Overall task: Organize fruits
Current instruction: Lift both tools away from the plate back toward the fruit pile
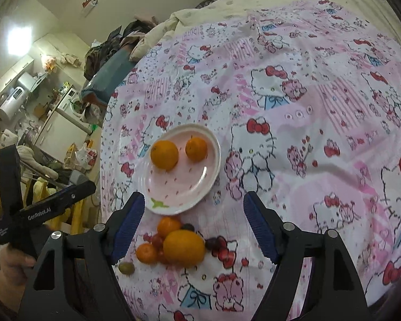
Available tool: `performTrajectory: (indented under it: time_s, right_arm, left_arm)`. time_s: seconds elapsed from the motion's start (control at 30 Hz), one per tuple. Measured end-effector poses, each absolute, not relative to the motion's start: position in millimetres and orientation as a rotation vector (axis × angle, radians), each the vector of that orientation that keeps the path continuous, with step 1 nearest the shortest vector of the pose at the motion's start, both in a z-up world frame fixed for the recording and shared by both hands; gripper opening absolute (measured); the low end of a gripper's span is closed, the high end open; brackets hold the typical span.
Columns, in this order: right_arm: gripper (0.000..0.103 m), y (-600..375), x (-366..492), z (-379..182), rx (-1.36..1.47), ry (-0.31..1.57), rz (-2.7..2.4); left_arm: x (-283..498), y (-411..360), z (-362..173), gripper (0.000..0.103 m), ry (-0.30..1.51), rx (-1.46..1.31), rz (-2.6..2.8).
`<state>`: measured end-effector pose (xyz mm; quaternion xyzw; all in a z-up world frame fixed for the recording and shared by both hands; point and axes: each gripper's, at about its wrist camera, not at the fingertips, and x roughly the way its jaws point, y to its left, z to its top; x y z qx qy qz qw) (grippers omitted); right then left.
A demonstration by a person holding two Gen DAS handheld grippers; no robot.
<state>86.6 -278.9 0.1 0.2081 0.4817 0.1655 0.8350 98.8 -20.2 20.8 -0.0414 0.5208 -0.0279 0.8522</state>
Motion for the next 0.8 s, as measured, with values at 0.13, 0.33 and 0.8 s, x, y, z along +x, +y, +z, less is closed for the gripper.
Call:
performTrajectory:
  time_s: [0.13, 0.33, 0.8]
  right_arm:
    - [0.079, -276.5, 80.1, -9.0, 0.436, 1.051, 0.348]
    - [0.079, -271.4, 75.5, -22.5, 0.441, 1.093, 0.349]
    - [0.079, -242.9, 89.1, -51.7, 0.473, 1.214, 0.379]
  left_arm:
    - [81.7, -17.0, 8.8, 0.090, 1.128, -0.123, -0.052]
    - [69.4, -8.0, -3.5, 0.090, 1.116, -0.131, -0.032]
    - [77.9, 14.9, -15.2, 0.090, 1.160, -0.267, -0.010]
